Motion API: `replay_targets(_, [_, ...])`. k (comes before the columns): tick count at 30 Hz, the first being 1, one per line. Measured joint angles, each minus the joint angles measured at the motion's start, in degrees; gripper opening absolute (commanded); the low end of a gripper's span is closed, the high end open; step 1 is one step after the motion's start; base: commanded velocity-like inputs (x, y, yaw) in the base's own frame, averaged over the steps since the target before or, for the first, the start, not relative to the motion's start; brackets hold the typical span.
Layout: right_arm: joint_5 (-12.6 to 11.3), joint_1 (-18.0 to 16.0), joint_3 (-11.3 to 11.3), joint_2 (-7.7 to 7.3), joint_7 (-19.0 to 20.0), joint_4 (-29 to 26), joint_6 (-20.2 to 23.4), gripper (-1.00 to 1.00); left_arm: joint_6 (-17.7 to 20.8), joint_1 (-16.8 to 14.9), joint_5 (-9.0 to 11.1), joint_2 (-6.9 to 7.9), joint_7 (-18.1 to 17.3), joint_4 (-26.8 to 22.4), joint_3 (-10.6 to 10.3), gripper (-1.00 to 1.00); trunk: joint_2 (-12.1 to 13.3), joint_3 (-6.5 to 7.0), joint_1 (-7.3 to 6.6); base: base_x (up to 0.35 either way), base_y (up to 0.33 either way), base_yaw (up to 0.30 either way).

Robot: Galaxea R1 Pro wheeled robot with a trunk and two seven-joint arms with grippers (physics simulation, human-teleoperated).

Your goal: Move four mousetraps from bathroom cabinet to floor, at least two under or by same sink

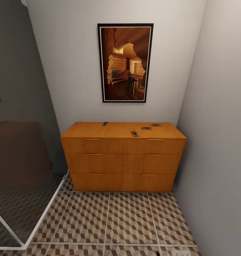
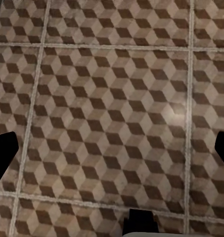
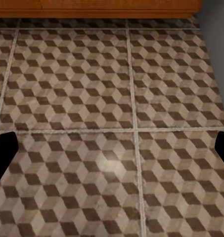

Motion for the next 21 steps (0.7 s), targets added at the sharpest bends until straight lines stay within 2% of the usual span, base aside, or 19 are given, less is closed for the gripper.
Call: replay_targets(21, [0.0,0.0,0.0,-0.01,0.0,0.0,0.0,1.0,0.0,0.0,-0.1,-0.03,0.0,0.0,0.0,1.0,0.0,0.0,0.01,0.074,0.0,0.0])
